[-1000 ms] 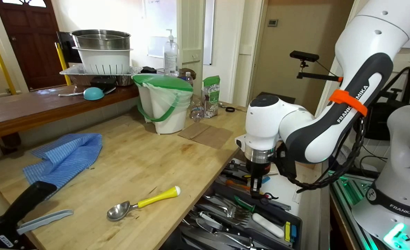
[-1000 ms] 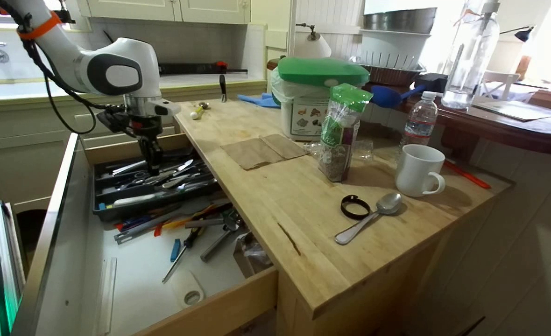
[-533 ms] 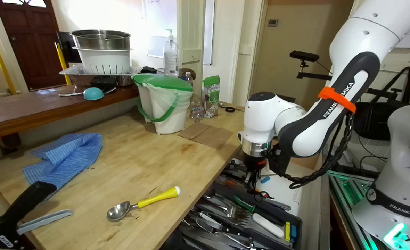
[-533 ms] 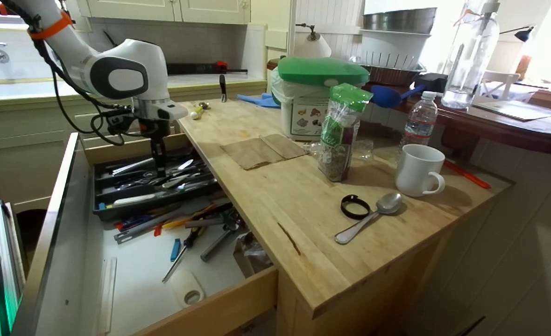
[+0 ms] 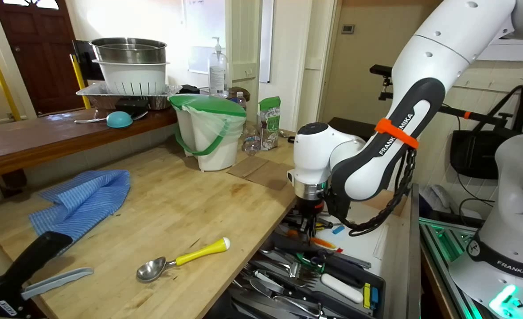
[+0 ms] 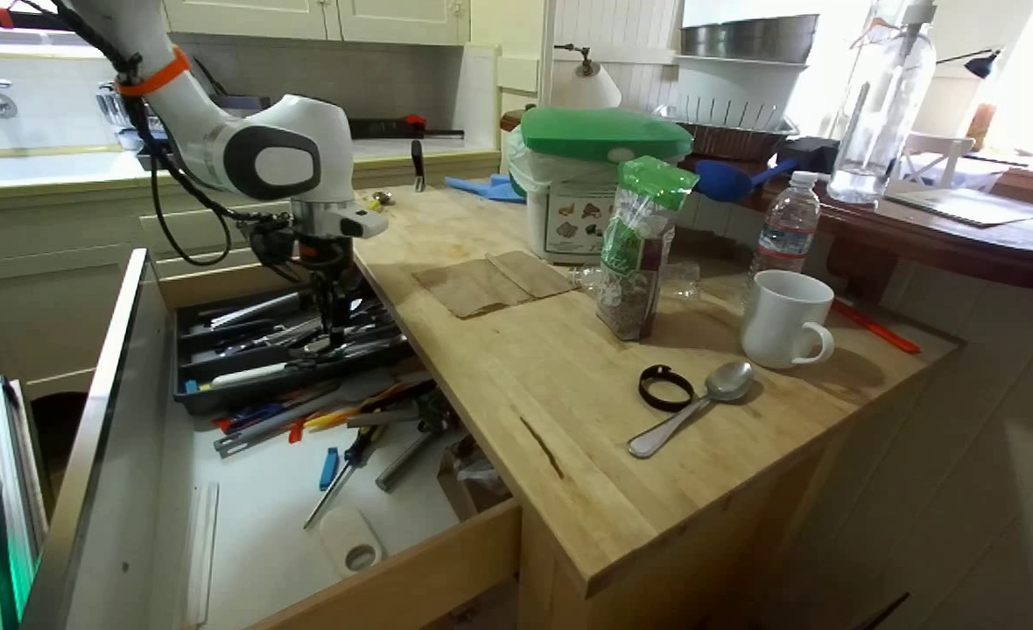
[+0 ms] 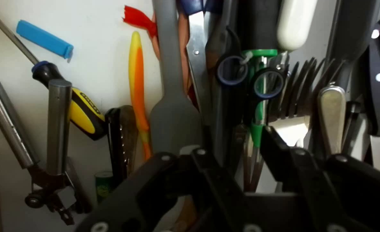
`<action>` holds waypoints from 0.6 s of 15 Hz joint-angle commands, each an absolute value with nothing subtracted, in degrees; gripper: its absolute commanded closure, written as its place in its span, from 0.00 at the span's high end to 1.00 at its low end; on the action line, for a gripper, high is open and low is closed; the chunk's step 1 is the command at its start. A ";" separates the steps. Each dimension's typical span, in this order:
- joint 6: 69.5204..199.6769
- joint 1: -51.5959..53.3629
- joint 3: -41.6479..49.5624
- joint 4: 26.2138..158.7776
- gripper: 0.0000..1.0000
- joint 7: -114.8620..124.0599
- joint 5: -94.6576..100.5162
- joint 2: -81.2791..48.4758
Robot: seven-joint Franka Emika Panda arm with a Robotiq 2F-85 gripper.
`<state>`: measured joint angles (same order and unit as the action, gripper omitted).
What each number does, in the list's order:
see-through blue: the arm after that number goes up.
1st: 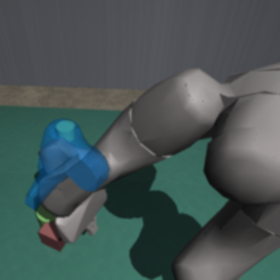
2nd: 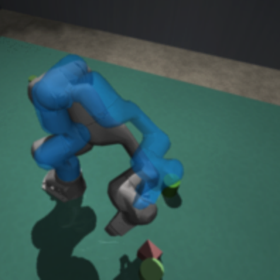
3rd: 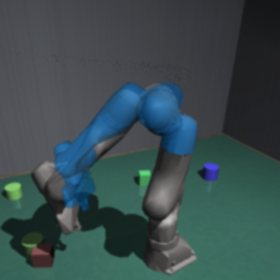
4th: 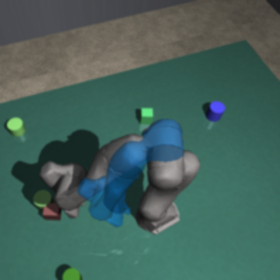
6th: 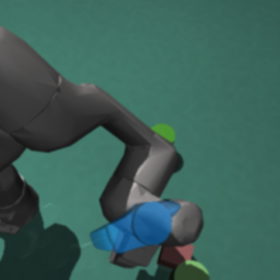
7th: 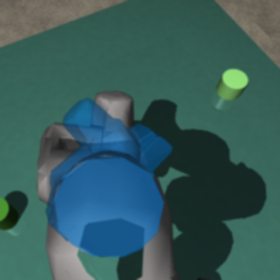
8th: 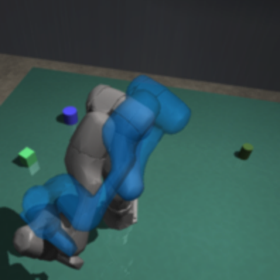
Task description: Pick up the scissors and place it in the right panel of the cutlery holder in the drawer
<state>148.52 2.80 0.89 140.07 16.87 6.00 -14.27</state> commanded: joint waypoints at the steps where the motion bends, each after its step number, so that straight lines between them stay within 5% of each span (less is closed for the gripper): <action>1: 143.82 4.39 1.76 135.66 0.77 15.68 8.75 -16.86; 4: 141.51 3.62 -1.41 135.99 0.98 6.16 7.01 -15.27; 9: 135.50 4.94 -3.52 140.59 1.00 2.55 7.96 -8.72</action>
<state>139.43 3.95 -3.26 137.08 3.04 7.49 -14.17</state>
